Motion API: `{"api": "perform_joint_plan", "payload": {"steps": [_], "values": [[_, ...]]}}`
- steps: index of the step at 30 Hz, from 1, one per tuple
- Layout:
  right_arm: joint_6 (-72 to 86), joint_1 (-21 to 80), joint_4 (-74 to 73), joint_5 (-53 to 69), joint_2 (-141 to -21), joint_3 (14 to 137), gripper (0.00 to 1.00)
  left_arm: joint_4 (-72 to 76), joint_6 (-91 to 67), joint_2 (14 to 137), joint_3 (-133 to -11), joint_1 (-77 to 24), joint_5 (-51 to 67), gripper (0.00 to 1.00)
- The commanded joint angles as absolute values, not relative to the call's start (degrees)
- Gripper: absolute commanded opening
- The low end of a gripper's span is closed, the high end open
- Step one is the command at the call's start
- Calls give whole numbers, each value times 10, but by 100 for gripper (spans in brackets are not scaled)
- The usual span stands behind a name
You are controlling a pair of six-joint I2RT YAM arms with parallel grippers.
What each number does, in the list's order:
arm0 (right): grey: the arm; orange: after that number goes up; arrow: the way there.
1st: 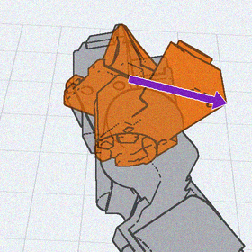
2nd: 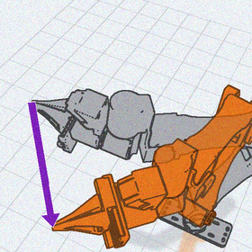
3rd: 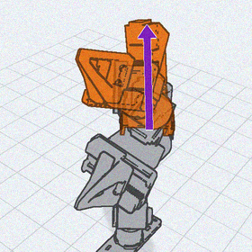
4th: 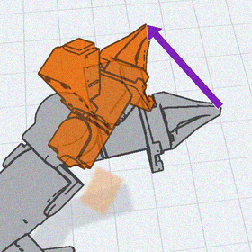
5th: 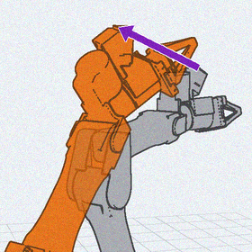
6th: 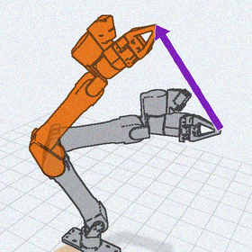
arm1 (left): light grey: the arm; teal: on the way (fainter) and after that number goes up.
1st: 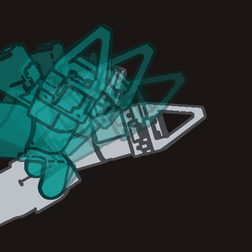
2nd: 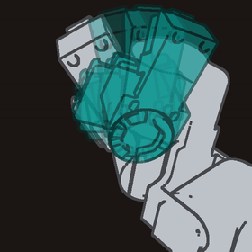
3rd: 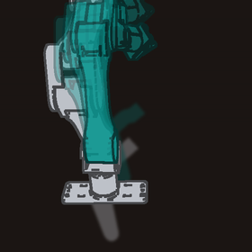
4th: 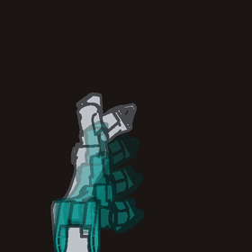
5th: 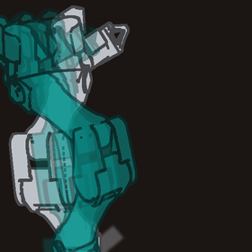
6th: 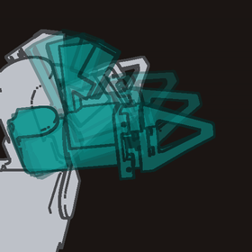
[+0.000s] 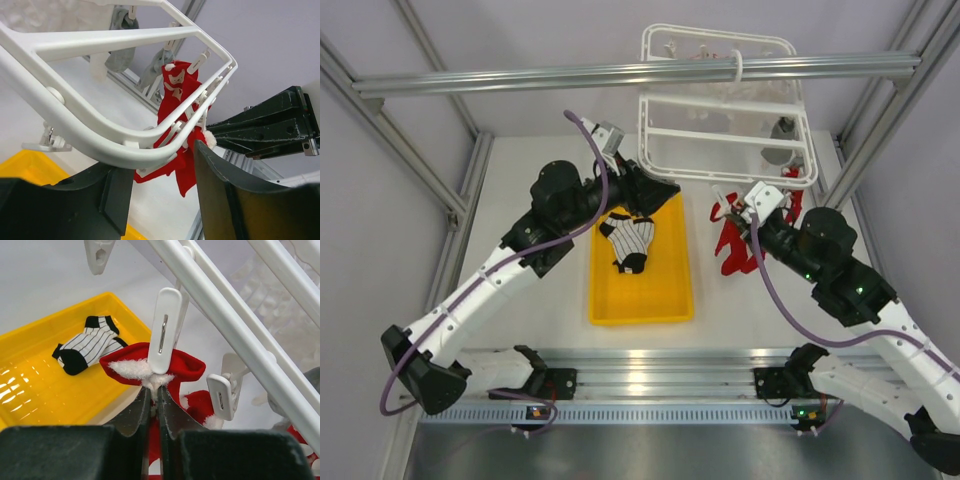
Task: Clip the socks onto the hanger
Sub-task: Clamp the sock onto the hanger, then open the clamp at the hanger.
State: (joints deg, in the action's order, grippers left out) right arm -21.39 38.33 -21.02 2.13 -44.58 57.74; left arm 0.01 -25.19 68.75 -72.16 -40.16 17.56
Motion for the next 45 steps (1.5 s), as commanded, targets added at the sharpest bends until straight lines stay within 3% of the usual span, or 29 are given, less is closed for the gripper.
{"api": "perform_joint_plan", "payload": {"steps": [1, 5, 6, 10, 14, 24, 31, 45], "values": [[-215, 374, -208, 34, -436, 583, 5, 59, -237, 696, -744, -402, 181, 54], [-215, 374, -214, 42, -439, 587, 9, 71, -230, 703, -744, -401, 190, 38], [-214, 374, -214, 44, -441, 589, 10, 74, -229, 705, -745, -402, 195, 29], [-212, 374, -223, 43, -446, 600, 28, 74, -231, 705, -746, -401, 205, 11], [-188, 374, -231, 50, -445, 620, 40, 68, -242, 701, -748, -402, 205, 0], [-148, 375, -198, 162, -453, 648, 45, 28, -261, 698, -754, -402, 199, 0], [-141, 401, -144, 178, -494, 657, 40, -30, -205, 692, -766, -401, 200, 0], [-322, 519, 13, -37, -542, 616, 45, -192, -89, 709, -846, -401, 217, 0]]}}
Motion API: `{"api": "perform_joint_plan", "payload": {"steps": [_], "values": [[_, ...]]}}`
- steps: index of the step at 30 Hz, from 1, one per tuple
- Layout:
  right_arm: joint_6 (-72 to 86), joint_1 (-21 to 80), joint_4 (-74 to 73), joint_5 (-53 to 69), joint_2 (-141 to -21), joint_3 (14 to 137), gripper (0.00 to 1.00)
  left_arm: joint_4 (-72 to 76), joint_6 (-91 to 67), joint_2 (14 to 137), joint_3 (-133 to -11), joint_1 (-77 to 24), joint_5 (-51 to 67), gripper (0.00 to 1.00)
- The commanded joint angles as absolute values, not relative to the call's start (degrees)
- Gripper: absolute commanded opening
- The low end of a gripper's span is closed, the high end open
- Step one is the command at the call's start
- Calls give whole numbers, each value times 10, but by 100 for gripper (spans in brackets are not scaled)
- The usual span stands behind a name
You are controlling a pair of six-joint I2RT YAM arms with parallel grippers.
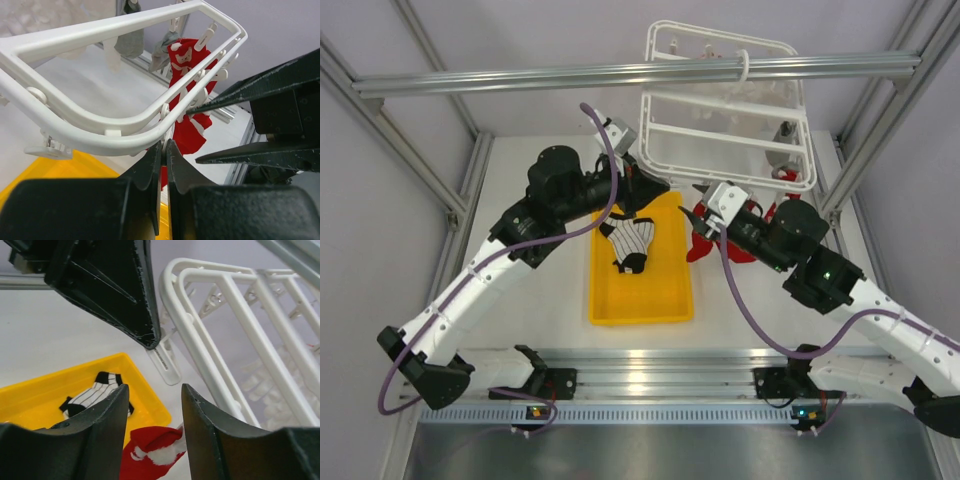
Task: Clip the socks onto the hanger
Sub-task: Open the clamp at the hanger.
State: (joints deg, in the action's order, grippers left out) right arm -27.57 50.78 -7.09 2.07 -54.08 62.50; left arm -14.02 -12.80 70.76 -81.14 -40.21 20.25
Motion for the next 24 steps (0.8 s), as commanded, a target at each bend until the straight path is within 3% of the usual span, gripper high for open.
{"api": "perform_joint_plan", "payload": {"steps": [1, 20, 23, 24], "values": [[-327, 519, 19, -40, -541, 613, 47, -200, -86, 714, -851, -402, 217, 0], [-402, 524, 53, -35, -599, 612, 47, -275, -100, 752, -917, -402, 235, 2], [-404, 524, 44, -34, -611, 621, 38, -276, -108, 754, -917, -402, 237, 3], [-403, 525, 45, -34, -613, 621, 27, -275, -115, 754, -917, -402, 237, 4]]}}
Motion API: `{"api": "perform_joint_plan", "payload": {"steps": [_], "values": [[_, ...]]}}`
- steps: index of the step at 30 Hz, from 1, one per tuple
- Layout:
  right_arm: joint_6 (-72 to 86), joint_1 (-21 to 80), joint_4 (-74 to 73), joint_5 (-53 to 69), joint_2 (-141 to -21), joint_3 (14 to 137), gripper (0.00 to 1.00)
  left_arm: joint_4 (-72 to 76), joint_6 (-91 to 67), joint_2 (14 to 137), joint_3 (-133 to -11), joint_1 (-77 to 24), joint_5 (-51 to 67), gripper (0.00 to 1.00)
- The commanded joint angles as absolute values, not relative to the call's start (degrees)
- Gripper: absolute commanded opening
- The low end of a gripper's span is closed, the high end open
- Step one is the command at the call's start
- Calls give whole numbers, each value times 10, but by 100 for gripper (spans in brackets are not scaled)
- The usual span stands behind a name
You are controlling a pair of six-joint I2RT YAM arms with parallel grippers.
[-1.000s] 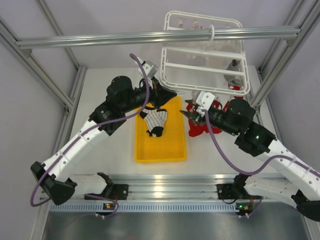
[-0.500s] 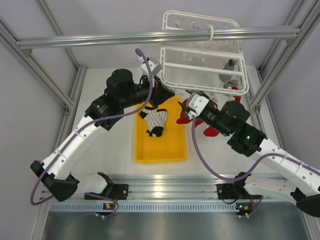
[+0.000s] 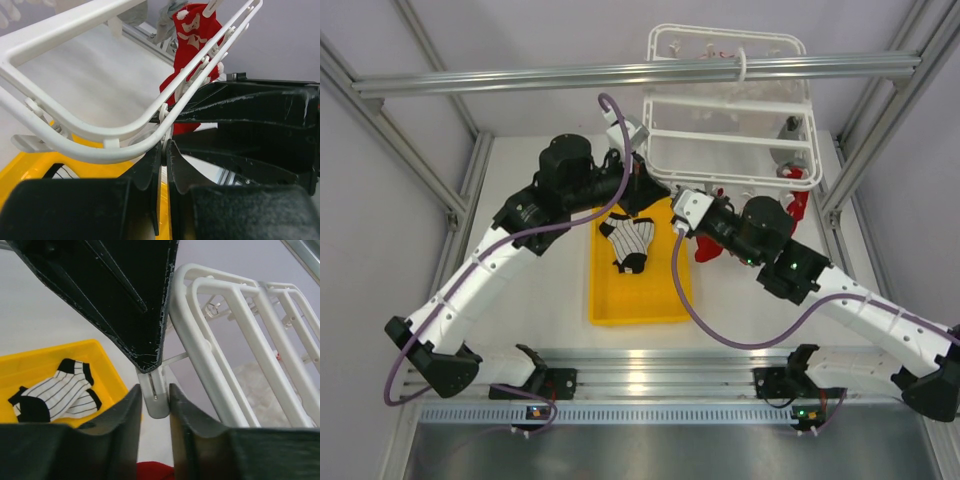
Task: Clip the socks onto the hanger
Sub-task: Open the clamp at the hanger.
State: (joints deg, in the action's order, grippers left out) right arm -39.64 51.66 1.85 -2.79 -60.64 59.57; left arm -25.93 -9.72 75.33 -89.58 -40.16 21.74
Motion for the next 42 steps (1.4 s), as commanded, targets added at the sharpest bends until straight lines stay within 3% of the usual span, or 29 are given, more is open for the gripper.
{"api": "perform_joint_plan", "payload": {"steps": [1, 3, 4, 5, 7, 8, 13, 31, 42], "values": [[-402, 526, 46, -33, -614, 622, 21, -276, -120, 754, -917, -402, 235, 6], [-399, 526, 51, -34, -613, 621, 3, -269, -142, 753, -914, -402, 229, 13], [-390, 526, 54, -35, -613, 619, 0, -263, -151, 745, -904, -402, 215, 17], [-373, 526, 65, -38, -603, 606, 0, -213, -187, 720, -873, -400, 178, 33], [-356, 526, 77, -36, -599, 593, 0, -194, -198, 700, -847, -400, 151, 36], [-347, 526, 82, -33, -592, 586, 0, -156, -213, 687, -833, -399, 145, 45], [-290, 525, 112, -19, -574, 559, 0, -89, -270, 653, -782, -398, 109, 61], [-200, 524, 146, -4, -563, 552, 0, -48, -352, 690, -778, -396, 142, 66], [-192, 525, 144, -3, -567, 554, 0, -16, -369, 697, -769, -396, 181, 51]]}}
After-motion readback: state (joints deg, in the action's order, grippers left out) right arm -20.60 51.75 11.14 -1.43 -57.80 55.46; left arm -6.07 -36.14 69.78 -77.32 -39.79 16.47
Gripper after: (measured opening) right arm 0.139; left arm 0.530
